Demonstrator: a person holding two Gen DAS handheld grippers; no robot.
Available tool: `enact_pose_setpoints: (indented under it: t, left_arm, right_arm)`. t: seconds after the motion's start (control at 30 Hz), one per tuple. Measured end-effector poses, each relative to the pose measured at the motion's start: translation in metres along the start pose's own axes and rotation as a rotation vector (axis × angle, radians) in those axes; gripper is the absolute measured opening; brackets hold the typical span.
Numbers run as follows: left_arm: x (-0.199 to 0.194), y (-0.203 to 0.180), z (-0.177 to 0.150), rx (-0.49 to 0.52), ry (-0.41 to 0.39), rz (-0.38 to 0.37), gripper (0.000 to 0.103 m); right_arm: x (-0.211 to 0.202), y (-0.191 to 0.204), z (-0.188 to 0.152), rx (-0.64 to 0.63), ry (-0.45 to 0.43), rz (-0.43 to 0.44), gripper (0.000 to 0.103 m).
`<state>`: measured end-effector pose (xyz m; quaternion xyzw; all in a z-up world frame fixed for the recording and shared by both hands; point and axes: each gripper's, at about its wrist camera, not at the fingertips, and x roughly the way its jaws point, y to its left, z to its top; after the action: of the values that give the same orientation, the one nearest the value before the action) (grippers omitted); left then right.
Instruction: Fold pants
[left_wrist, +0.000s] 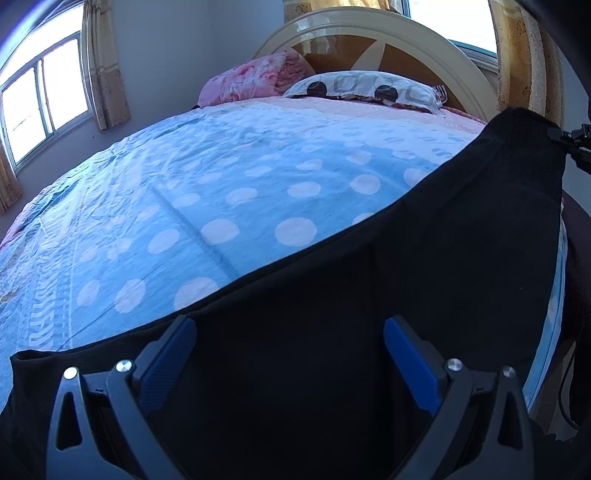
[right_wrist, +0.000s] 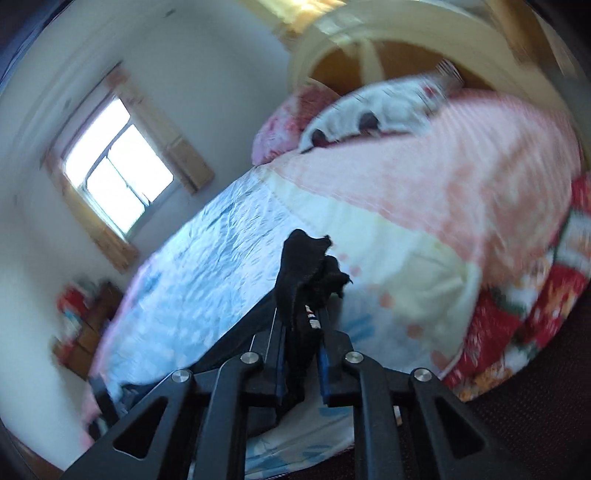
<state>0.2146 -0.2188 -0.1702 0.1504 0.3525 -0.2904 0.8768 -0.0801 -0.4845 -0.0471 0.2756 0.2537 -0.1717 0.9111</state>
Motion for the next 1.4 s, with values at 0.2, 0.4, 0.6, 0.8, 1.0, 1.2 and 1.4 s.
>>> enact_pose_setpoints:
  t: [0.2,0.4,0.6,0.8,1.0,1.2,1.4]
  left_arm:
    - [-0.010,0.015,0.001,-0.080,-0.010,-0.069,0.103]
    - [-0.016,0.028,-0.003,-0.258,-0.001,-0.231,0.103]
    - [-0.015,0.014,-0.001,-0.330,0.016,-0.362,0.103]
    - [-0.008,-0.010,0.016,-0.353,0.028,-0.458,0.103]
    - [0.011,-0.034,0.034,-0.353,0.068,-0.498,0.103]
    - [0.019,-0.057,0.049,-0.320,0.081,-0.504,0.070]
    - [0.017,-0.067,0.048,-0.275,0.093,-0.458,0.012]
  right_arm:
    - [-0.001,0.067,-0.011,-0.243,-0.002,0.046,0.014]
    - [0.054,0.147,-0.084,-0.485,0.196,0.130,0.014]
    - [0.104,0.162,-0.139,-0.607,0.367,0.092,0.021]
    - [0.068,0.150,-0.120,-0.630,0.353,0.185,0.042]
    - [0.047,0.112,-0.102,-0.485,0.221,0.199,0.043]
    - [0.040,0.096,-0.091,-0.406,0.115,0.208,0.043]
    - [0.032,0.078,-0.083,-0.317,0.033,0.241,0.043]
